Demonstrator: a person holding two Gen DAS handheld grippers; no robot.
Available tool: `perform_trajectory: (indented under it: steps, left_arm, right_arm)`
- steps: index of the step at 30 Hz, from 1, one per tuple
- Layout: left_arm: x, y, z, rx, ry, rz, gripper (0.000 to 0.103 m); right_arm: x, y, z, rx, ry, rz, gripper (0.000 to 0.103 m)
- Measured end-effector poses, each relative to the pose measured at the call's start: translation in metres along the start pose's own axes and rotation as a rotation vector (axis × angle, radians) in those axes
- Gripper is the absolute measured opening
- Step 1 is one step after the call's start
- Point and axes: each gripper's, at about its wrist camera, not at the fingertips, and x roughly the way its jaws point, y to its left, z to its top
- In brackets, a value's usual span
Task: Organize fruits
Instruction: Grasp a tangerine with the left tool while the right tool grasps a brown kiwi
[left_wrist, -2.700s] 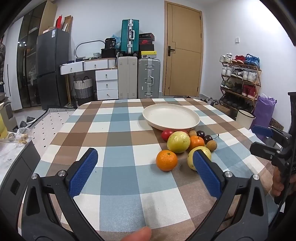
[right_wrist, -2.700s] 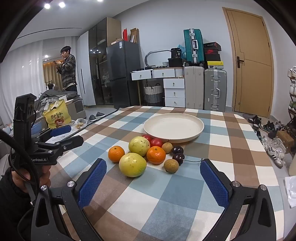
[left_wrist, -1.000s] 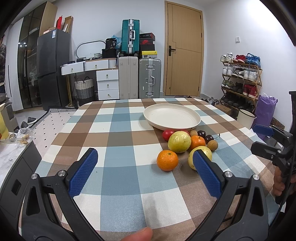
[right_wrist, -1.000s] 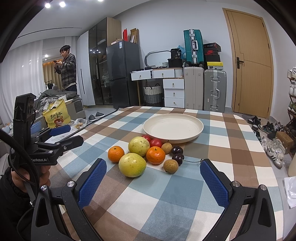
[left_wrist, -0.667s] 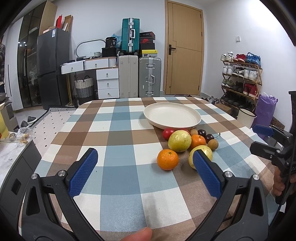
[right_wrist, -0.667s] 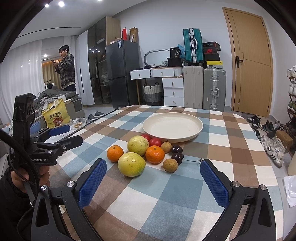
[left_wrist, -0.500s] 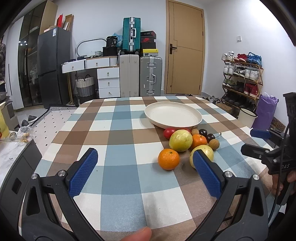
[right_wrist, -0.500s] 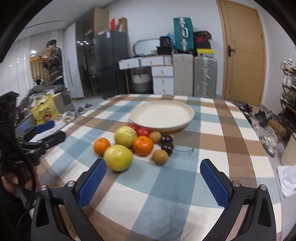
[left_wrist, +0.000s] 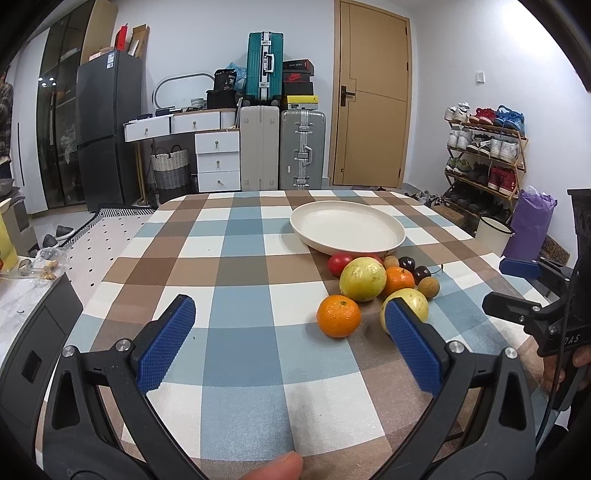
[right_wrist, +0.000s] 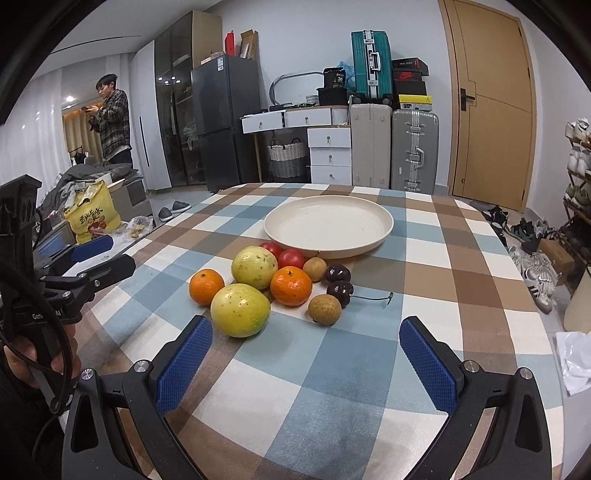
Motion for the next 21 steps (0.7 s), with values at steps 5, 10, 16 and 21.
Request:
perform_trajectory:
  steps: [5, 10, 16, 21]
  left_arm:
    - [0.001, 0.001, 0.0, 0.001, 0.009, 0.005, 0.102]
    - [0.008, -0.001, -0.001, 0.005, 0.048, 0.003, 0.102]
    - [0.025, -0.006, -0.003, 0.001, 0.149, -0.029, 0.102]
    - [0.041, -0.007, -0.001, -0.008, 0.218, -0.038, 0.102]
  right_arm:
    - [0.004, -0.001, 0.0, 0.009, 0.019, -0.019, 0.103]
    - [0.018, -0.001, 0.0, 0.009, 0.096, -0.021, 0.103]
    - [0.035, -0.005, 0.002, 0.027, 0.171, -0.012, 0.103]
    - [0.043, -0.012, 0.009, 0.033, 0.208, -0.017, 0.103]
